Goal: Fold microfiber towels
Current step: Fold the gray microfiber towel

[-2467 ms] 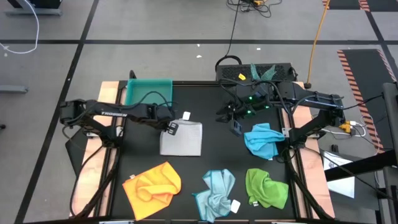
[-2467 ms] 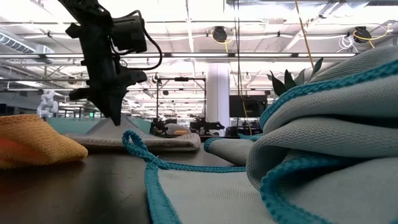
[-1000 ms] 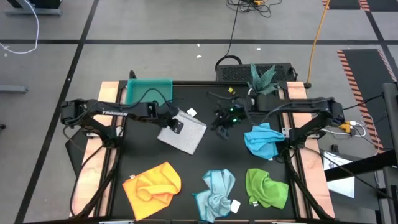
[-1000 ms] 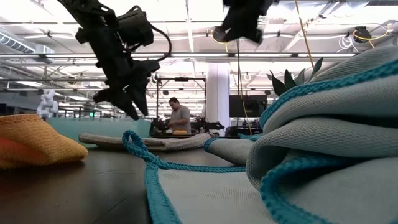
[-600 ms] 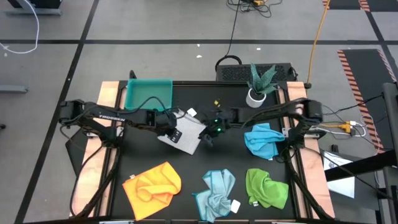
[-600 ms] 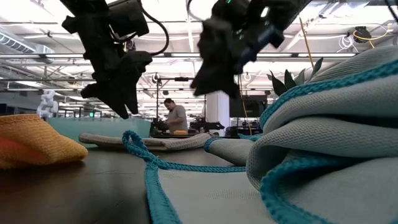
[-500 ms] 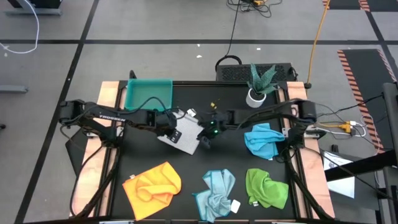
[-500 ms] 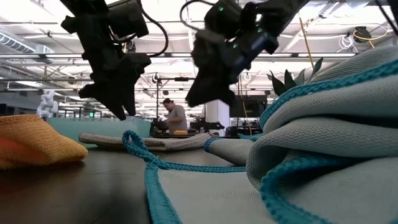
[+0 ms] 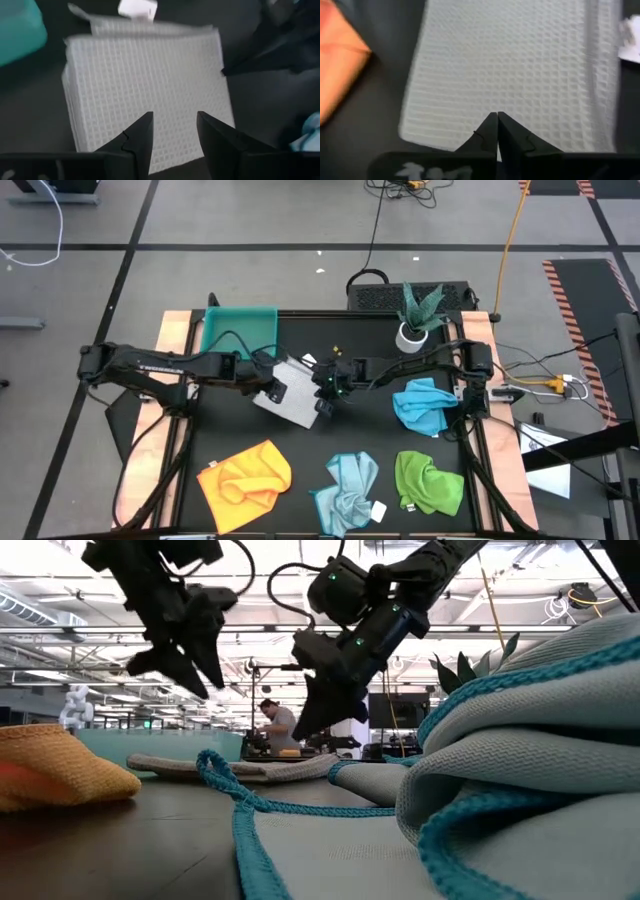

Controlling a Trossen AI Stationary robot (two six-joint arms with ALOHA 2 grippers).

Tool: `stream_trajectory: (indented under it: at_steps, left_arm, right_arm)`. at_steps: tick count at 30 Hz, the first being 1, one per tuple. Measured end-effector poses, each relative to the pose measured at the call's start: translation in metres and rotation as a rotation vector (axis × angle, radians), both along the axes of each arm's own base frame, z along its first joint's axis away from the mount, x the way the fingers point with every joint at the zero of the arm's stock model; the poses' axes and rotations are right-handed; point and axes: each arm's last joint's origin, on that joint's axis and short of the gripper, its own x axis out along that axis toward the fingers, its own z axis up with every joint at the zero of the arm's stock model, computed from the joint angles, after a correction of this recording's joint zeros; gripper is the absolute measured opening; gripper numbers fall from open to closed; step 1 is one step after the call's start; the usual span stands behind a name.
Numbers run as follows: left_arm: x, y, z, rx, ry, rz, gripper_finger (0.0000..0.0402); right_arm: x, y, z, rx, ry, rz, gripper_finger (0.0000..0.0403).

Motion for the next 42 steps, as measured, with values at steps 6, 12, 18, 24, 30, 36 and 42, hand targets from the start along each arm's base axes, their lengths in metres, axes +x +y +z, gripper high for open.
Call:
stream_trajectory:
  at_steps: [6, 12, 18, 24, 30, 36, 42]
  left_arm:
    - [-0.011, 0.001, 0.014, 0.051, -0.045, 0.038, 0.0154]
    - [-0.012, 0.001, 0.015, 0.056, -0.049, 0.046, 0.0154]
    - [-0.013, 0.001, 0.015, 0.050, -0.048, 0.053, 0.0154]
    - [-0.013, 0.001, 0.015, 0.050, -0.048, 0.054, 0.0154]
    - [-0.013, 0.001, 0.015, 0.050, -0.048, 0.053, 0.0154]
    - [-0.013, 0.001, 0.015, 0.049, -0.048, 0.053, 0.0154]
    - [-0.013, 0.001, 0.015, 0.052, -0.047, 0.050, 0.0154]
  right_arm:
    - [0.002, -0.005, -0.010, -0.020, 0.014, -0.018, 0.0000]
    - [0.003, -0.009, -0.030, -0.016, 0.072, -0.020, 0.0000]
    - [-0.007, -0.019, -0.032, -0.045, 0.169, 0.014, 0.0000]
    - [-0.019, -0.044, -0.034, -0.090, 0.255, 0.052, 0.0000]
    - [-0.031, -0.076, -0.036, -0.157, 0.304, 0.066, 0.0000]
    - [-0.048, -0.110, -0.034, -0.177, 0.358, -0.008, 0.0000]
    - [-0.069, -0.134, -0.013, -0.272, 0.405, -0.042, 0.0000]
